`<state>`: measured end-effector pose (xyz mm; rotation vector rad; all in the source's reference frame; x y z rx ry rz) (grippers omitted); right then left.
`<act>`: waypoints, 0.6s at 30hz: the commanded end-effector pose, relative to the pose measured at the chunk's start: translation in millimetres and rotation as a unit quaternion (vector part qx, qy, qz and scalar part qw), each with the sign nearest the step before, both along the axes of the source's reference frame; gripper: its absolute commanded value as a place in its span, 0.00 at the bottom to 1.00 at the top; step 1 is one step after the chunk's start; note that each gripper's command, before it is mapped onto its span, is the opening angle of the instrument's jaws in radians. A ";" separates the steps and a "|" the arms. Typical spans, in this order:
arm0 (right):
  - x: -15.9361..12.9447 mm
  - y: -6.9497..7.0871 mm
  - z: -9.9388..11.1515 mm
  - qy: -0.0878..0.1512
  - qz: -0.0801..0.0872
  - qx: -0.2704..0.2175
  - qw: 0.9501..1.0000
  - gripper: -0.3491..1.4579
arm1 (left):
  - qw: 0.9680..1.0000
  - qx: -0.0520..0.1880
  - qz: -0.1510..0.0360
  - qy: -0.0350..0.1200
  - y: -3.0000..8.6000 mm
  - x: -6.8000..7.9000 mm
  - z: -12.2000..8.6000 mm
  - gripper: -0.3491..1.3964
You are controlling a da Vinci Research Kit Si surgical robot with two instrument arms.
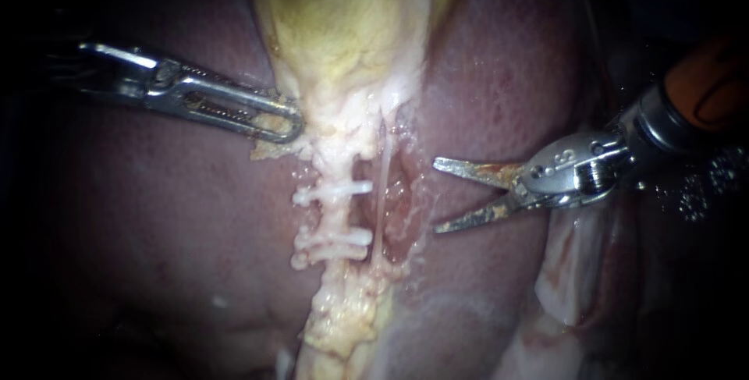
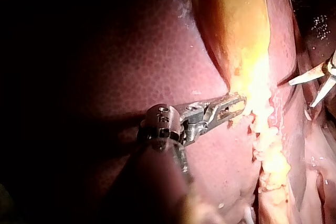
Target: Go to the cutting position left tube
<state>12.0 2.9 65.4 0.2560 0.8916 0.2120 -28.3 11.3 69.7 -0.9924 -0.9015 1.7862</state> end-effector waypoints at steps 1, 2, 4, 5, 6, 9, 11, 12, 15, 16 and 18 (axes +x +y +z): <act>0.0 0.0 0.0 0.000 0.000 0.000 1.000 0.99 | 1.000 0.000 0.000 0.000 0.0 0.1 -0.1 0.00; 0.0 0.0 0.0 0.000 0.000 0.000 1.000 0.99 | 1.000 0.001 0.000 0.000 0.0 0.2 -0.3 0.00; 0.0 0.0 0.0 0.000 0.000 0.000 1.000 0.99 | 1.000 0.002 0.001 -0.001 0.0 0.6 -0.8 0.00; 0.0 0.0 0.0 0.000 0.000 0.000 1.000 0.99 | 1.000 0.003 0.002 -0.002 0.1 0.8 -1.1 0.00; 0.0 0.0 0.0 0.000 0.000 0.000 1.000 0.99 | 1.000 0.004 0.003 -0.003 0.3 1.1 -1.6 0.00; 0.1 0.0 0.0 0.000 0.000 0.000 1.000 0.99 | 1.000 0.008 0.002 -0.004 1.2 2.5 -3.6 0.00; 0.1 0.0 0.0 0.000 0.000 0.000 1.000 0.99 | 1.000 0.009 -0.002 -0.002 1.9 3.5 -5.2 0.00; 0.1 0.0 0.0 0.000 0.000 0.000 1.000 0.99 | 1.000 0.010 -0.004 -0.003 2.1 3.9 -5.8 0.00; 0.1 0.1 0.0 0.000 0.000 0.001 1.000 0.99 | 1.000 0.012 -0.012 -0.007 2.9 5.1 -7.8 0.00; 0.1 0.1 0.0 0.000 0.000 0.001 1.000 0.99 | 1.000 0.010 -0.012 -0.009 3.1 5.4 -8.4 0.00; 0.1 0.1 -0.1 0.001 -0.001 0.002 1.000 0.99 | 1.000 0.005 -0.017 -0.011 3.7 6.1 -9.6 0.00</act>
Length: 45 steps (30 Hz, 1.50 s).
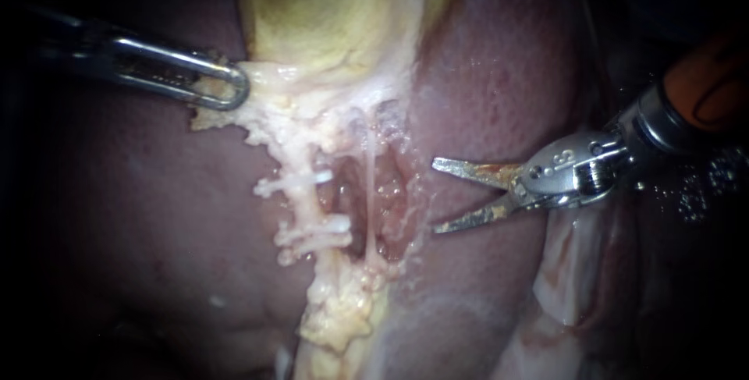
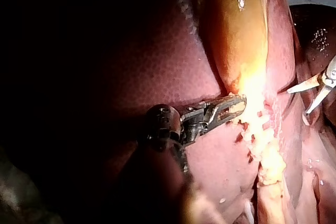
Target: Go to the cutting position left tube
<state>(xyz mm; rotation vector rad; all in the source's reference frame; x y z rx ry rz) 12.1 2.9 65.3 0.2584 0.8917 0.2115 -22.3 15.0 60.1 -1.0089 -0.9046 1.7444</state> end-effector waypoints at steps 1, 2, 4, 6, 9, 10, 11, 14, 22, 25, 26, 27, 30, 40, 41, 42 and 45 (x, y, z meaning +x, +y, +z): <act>0.1 0.0 0.0 0.000 0.000 0.001 1.000 0.99 | 1.000 -0.001 -0.003 -0.003 0.3 0.4 -0.6 0.00; 0.1 0.0 -0.1 0.001 -0.001 0.001 1.000 0.99 | 1.000 -0.004 -0.004 -0.002 0.5 0.6 -1.0 0.00; 0.3 0.0 -0.1 0.004 -0.003 0.004 1.000 0.99 | 1.000 -0.003 -0.006 -0.002 0.7 0.8 -1.3 0.00; 0.6 0.0 -0.1 0.008 -0.008 0.009 1.000 0.99 | 1.000 -0.004 -0.006 -0.002 0.6 0.9 -1.2 0.00; 1.5 -0.3 -0.3 0.017 -0.019 0.019 1.000 0.99 | 1.000 -0.005 -0.007 -0.001 0.4 0.9 -0.8 0.00; 1.8 -0.4 -0.3 0.022 -0.022 0.023 0.999 0.99 | 1.000 -0.005 -0.007 -0.001 0.4 0.9 -0.8 0.00; 2.2 -0.5 -0.3 0.028 -0.026 0.027 0.999 0.99 | 1.000 -0.005 -0.007 -0.001 0.4 0.9 -0.7 0.00; 3.6 -1.0 -0.2 0.052 -0.030 0.043 0.997 0.99 | 1.000 -0.005 -0.007 -0.001 0.4 0.8 -0.7 0.00; 8.0 -2.0 1.9 0.083 -0.034 0.084 0.992 0.99 | 1.000 -0.006 -0.007 -0.001 0.1 0.6 -0.5 0.00; 8.8 -2.3 3.5 0.087 -0.037 0.095 0.991 0.99 | 1.000 -0.006 -0.008 0.000 0.1 0.6 -0.6 0.00; 9.0 -2.3 4.0 0.087 -0.036 0.098 0.991 0.99 | 1.000 -0.006 -0.008 0.000 0.1 0.6 -0.6 0.00; 9.0 -2.4 4.5 0.087 -0.037 0.100 0.990 0.99 | 1.000 -0.006 -0.008 0.000 0.1 0.6 -0.6 0.00; 9.1 -2.4 6.1 0.089 -0.041 0.103 0.990 0.99 | 1.000 -0.006 -0.008 0.000 0.0 0.5 -0.7 0.00; 10.1 -1.8 8.2 0.132 -0.067 0.111 0.983 0.99 | 1.000 -0.006 -0.008 0.000 0.0 0.4 -0.7 0.00; 10.4 -1.8 8.1 0.143 -0.072 0.110 0.981 0.99 | 1.000 -0.006 -0.008 0.000 0.0 0.4 -0.7 0.00; 10.7 -1.8 8.0 0.150 -0.076 0.111 0.980 0.99 | 1.000 -0.006 -0.008 0.000 0.0 0.4 -0.7 0.00; 11.8 -1.9 7.7 0.171 -0.090 0.111 0.975 0.97 | 1.000 -0.006 -0.008 0.000 0.0 0.4 -0.7 0.00</act>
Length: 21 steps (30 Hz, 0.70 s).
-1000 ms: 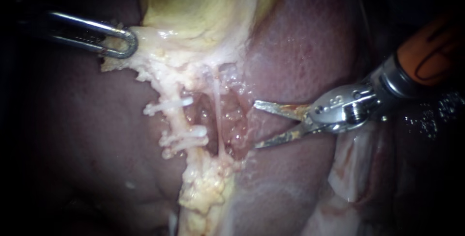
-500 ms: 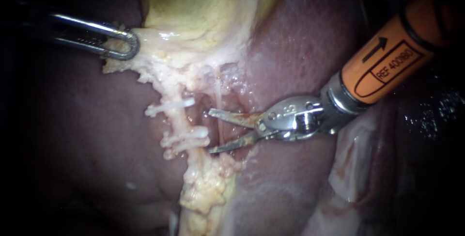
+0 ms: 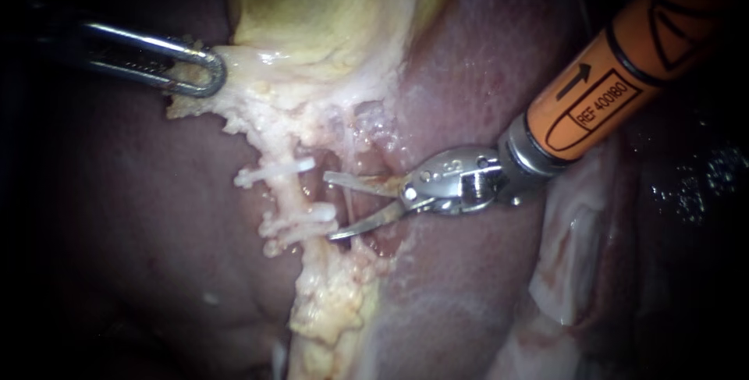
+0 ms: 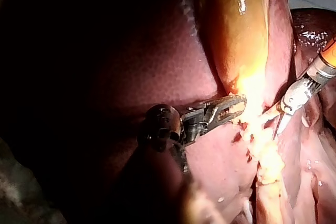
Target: Go to the cutting position left tube
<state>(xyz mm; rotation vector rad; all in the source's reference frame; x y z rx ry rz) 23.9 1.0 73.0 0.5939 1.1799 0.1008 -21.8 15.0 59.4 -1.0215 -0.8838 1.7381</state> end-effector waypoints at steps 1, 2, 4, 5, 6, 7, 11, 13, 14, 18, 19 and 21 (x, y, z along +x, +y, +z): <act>0.4 -0.1 -0.1 0.006 -0.004 0.003 1.000 0.97 | 1.000 0.000 0.000 0.000 0.0 0.0 0.0 0.00; 1.0 -0.1 -0.2 0.010 -0.007 0.008 1.000 0.97 | 1.000 0.000 0.000 0.000 0.0 0.0 0.0 0.00; 1.9 -0.2 -0.4 0.013 -0.007 0.010 1.000 0.96 | 1.000 0.000 0.000 0.000 0.0 0.0 0.0 0.00; 2.3 -0.2 -0.5 0.013 -0.005 0.011 1.000 0.96 | 1.000 0.000 0.000 0.000 0.0 0.0 0.0 0.00; 2.9 -0.2 -0.5 0.017 -0.004 0.013 1.000 0.96 | 1.000 0.000 0.000 0.000 0.0 -0.1 0.0 0.00; 3.2 -0.3 -0.6 0.020 -0.004 0.016 1.000 0.96 | 1.000 0.000 0.000 0.000 0.0 -0.1 0.0 0.00; 4.6 -0.4 -0.9 0.021 0.001 0.033 0.999 0.96 | 1.000 0.000 0.000 0.000 0.0 -0.1 0.0 0.00; 5.4 -0.4 -1.0 0.017 0.006 0.043 0.999 0.95 | 1.000 0.000 0.000 0.000 0.0 -0.2 0.0 0.00; 5.7 -0.4 -1.0 0.016 0.007 0.043 0.999 0.95 | 1.000 0.000 -0.001 0.000 0.0 -0.3 0.0 0.00; 7.0 -0.4 -1.3 0.026 0.023 0.066 0.997 0.96 | 1.000 0.000 -0.001 0.001 0.0 -0.4 0.1 0.00; 7.3 -0.5 -1.3 0.028 0.026 0.072 0.997 0.97 | 1.000 0.000 -0.001 0.001 0.0 -0.4 0.1 0.00; 7.9 -0.5 -1.5 0.029 0.031 0.084 0.996 0.97 | 1.000 0.000 -0.001 0.001 0.0 -0.5 0.1 0.00</act>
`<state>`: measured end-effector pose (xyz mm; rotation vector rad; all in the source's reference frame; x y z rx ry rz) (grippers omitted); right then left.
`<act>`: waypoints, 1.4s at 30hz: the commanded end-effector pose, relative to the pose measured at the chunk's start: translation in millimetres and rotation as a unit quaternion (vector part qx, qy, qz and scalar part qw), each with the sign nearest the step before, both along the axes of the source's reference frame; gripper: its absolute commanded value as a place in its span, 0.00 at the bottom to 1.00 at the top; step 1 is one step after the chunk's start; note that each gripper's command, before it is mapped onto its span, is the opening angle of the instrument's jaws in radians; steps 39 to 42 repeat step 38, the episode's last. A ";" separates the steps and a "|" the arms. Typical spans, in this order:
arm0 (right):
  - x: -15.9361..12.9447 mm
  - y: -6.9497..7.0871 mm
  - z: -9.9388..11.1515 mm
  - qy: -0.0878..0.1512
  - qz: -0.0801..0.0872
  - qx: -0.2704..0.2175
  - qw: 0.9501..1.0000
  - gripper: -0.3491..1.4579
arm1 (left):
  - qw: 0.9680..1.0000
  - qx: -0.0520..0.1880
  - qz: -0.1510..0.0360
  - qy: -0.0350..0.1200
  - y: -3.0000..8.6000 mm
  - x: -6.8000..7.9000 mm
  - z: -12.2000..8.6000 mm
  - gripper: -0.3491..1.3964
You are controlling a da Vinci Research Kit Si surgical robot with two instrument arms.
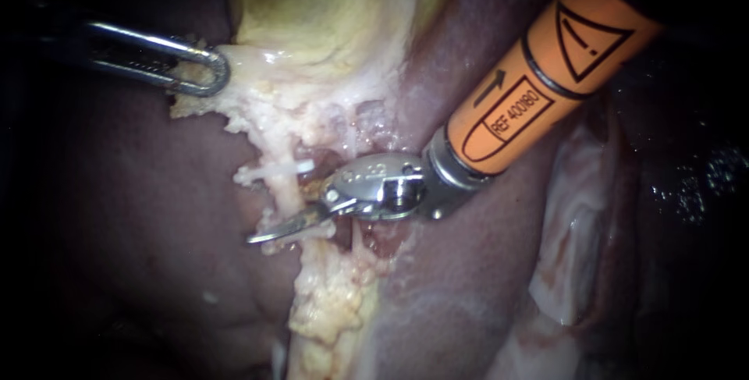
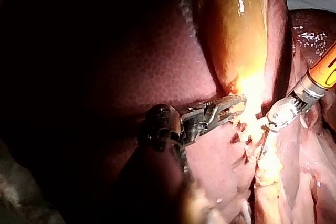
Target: Go to the cutting position left tube
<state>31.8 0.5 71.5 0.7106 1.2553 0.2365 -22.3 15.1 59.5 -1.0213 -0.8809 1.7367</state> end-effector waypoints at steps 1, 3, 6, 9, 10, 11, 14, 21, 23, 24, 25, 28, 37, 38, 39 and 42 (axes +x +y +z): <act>0.4 0.0 -0.1 0.003 0.004 0.007 1.000 0.97 | 1.000 0.000 0.000 0.000 0.0 0.0 0.0 0.00; 0.9 -0.1 -0.3 0.006 0.008 0.017 1.000 0.97 | 1.000 0.000 0.000 0.000 0.0 -0.1 0.0 0.00; 1.8 -0.2 -0.5 0.010 0.015 0.030 0.999 0.97 | 1.000 0.000 0.000 0.000 0.0 -0.1 0.0 0.00; 2.3 -0.4 -0.9 0.014 0.018 0.039 0.999 0.98 | 1.000 0.000 0.000 0.001 -0.1 -0.2 0.1 0.00; 2.5 -0.5 -1.1 0.016 0.017 0.042 0.999 0.98 | 1.000 0.000 0.000 0.001 -0.1 -0.2 0.1 0.00; 2.5 -0.5 -1.3 0.015 0.016 0.048 0.999 0.98 | 1.000 0.000 0.000 0.001 -0.1 -0.2 0.1 0.00; 2.6 -0.8 -2.5 0.019 0.014 0.059 0.998 0.98 | 1.000 0.000 0.000 0.001 -0.1 -0.2 0.1 0.00; 2.6 -0.2 -6.8 0.032 0.024 0.097 0.994 0.98 | 1.000 -0.001 -0.001 0.001 -0.2 -0.2 0.2 0.00; 2.5 0.2 -8.0 0.034 0.026 0.106 0.993 0.98 | 1.000 -0.001 -0.001 0.001 -0.2 -0.2 0.2 0.00; 2.4 0.4 -8.4 0.034 0.026 0.108 0.993 0.98 | 1.000 -0.001 -0.001 0.001 -0.2 -0.2 0.2 0.00; 2.3 0.5 -8.7 0.033 0.026 0.111 0.993 0.98 | 1.000 -0.001 -0.001 0.001 -0.2 -0.2 0.2 0.00; 2.2 0.7 -9.0 0.033 0.026 0.112 0.993 0.98 | 1.000 -0.001 -0.001 0.001 -0.2 -0.2 0.2 0.00; 2.1 0.7 -8.2 0.027 0.027 0.127 0.991 0.98 | 1.000 -0.002 -0.001 0.001 -0.1 -0.2 0.4 0.00; 2.0 0.6 -7.9 0.024 0.027 0.132 0.991 0.98 | 1.000 -0.002 -0.001 0.001 -0.1 -0.2 0.5 0.00; 2.0 0.6 -7.9 0.024 0.027 0.132 0.991 0.98 | 1.000 -0.002 -0.001 0.001 -0.1 -0.2 0.5 0.00; 2.0 0.6 -7.9 0.024 0.027 0.132 0.991 0.98 | 1.000 -0.002 -0.001 0.001 -0.1 -0.2 0.5 0.00</act>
